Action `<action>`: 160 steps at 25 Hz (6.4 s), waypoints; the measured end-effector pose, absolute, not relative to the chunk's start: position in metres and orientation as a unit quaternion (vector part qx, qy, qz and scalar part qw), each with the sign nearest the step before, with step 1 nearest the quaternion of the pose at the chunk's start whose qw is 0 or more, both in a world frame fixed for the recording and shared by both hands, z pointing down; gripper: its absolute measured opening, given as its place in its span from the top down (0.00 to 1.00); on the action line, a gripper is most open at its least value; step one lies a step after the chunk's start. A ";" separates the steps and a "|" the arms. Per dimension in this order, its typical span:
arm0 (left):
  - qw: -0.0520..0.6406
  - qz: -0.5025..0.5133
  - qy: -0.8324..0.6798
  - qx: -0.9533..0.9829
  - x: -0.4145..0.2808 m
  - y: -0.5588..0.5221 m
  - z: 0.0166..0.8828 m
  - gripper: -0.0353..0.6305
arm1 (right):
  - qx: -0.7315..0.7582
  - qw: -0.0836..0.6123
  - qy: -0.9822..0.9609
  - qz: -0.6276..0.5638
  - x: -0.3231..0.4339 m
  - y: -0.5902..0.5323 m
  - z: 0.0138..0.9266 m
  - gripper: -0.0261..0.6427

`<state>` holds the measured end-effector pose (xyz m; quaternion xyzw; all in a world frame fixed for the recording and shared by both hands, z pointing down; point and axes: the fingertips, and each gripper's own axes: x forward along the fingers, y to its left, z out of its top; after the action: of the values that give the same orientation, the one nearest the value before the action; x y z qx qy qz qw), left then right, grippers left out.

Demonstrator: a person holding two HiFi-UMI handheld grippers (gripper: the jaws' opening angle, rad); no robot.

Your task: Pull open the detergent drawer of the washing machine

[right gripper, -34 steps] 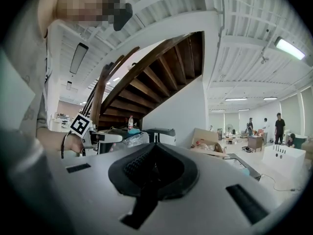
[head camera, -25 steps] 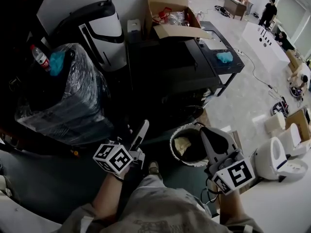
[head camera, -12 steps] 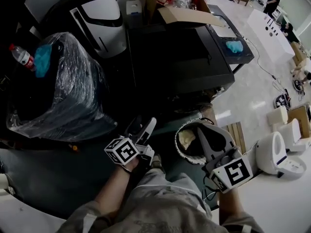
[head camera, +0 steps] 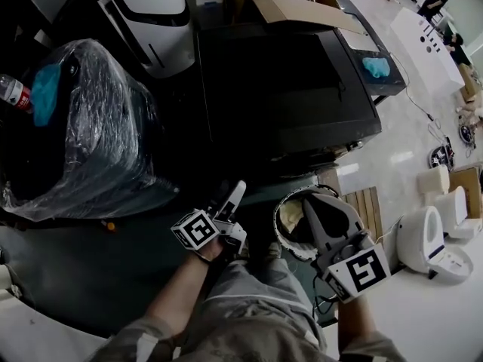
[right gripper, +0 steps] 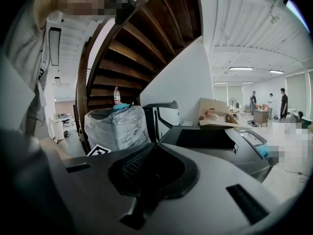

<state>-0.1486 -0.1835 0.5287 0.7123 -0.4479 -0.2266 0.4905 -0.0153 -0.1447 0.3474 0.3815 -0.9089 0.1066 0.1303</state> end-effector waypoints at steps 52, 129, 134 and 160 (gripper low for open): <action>0.501 -0.430 -0.434 0.614 -0.132 -0.247 0.609 0.27 | 0.307 0.158 -0.921 0.180 0.001 -0.187 0.490 0.91; 0.149 -0.042 -0.513 0.844 -0.107 -0.118 0.339 0.70 | 0.326 0.083 -0.939 0.065 0.037 -0.122 0.270 0.91; 0.115 -0.049 -0.501 0.857 -0.103 -0.118 0.287 0.81 | 0.333 0.065 -0.940 0.020 0.036 -0.121 0.236 0.91; -0.005 0.024 -0.513 0.858 -0.104 -0.119 0.196 0.92 | 0.325 0.020 -0.944 -0.046 0.042 -0.128 0.168 0.91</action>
<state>-0.1043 -0.1186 0.1962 0.8580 -0.5131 0.0236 -0.0053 0.0419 -0.1279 0.1679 0.3246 -0.9445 -0.0460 0.0202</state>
